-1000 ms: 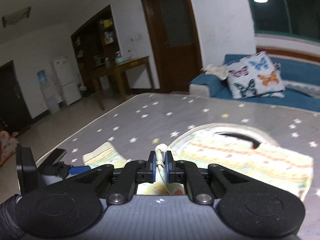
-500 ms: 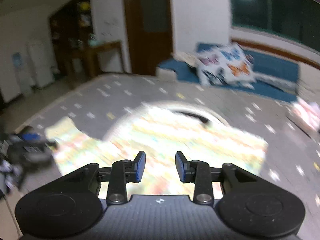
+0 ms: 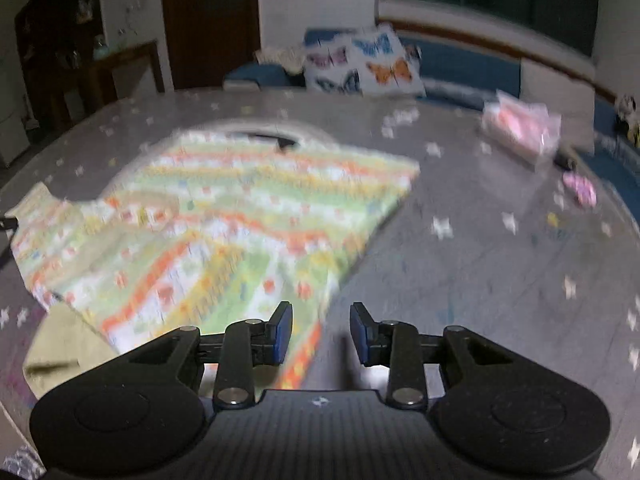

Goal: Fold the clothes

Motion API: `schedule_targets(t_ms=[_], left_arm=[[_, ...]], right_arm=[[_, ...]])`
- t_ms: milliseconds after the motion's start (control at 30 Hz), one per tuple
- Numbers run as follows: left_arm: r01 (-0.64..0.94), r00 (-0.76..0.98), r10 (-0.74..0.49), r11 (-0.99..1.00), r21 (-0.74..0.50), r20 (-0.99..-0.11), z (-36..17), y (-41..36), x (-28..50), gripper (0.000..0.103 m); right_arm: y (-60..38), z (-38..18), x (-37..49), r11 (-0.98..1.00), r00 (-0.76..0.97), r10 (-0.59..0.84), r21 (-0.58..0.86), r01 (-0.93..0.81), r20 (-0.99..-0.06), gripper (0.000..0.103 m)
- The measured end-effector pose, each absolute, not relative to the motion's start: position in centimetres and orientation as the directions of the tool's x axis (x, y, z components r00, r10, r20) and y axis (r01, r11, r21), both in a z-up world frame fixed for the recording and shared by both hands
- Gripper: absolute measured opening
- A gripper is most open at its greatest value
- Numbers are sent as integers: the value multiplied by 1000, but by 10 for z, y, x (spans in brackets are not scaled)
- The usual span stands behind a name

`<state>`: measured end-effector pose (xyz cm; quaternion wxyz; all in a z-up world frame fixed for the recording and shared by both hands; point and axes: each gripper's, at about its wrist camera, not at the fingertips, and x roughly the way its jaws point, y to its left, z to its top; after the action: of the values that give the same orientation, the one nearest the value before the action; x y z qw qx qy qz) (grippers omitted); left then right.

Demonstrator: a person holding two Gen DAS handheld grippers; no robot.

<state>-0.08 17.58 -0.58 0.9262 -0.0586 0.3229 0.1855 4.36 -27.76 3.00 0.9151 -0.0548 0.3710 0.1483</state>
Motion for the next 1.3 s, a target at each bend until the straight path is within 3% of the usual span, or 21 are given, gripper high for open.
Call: schedule_targets(t_ms=[200, 333, 367, 533, 833, 967, 1100, 1300], left_arm=[[-389, 714, 312, 921, 15, -627, -6, 177, 3, 93], [-393, 708, 314, 919, 17, -632, -8, 179, 6, 93], [-394, 707, 315, 919, 17, -634, -9, 180, 7, 93], [-399, 699, 318, 917, 19, -640, -12, 183, 10, 93], [-393, 703, 305, 919, 6, -642, -11, 180, 10, 91], [-393, 707, 299, 919, -4, -641, -10, 183, 8, 89], [-401, 705, 294, 916, -21, -645, -10, 188, 10, 84], [-387, 715, 267, 921, -48, -646, -11, 185, 8, 81]], right_arm=[[-242, 20, 59, 916, 696, 249, -70, -395, -674, 31], [-249, 1, 61, 925, 741, 69, -235, -298, -668, 31], [-259, 0, 60, 939, 740, 46, -223, -260, -671, 37], [-285, 11, 56, 967, 758, -37, -215, -137, -651, 35], [-262, 8, 74, 958, 758, 89, -152, -242, -646, 35], [-277, -1, 83, 976, 756, 38, -138, -169, -654, 46], [-298, 2, 78, 987, 761, -40, -146, -73, -648, 45], [-286, 13, 66, 983, 770, 81, -78, -168, -632, 45]])
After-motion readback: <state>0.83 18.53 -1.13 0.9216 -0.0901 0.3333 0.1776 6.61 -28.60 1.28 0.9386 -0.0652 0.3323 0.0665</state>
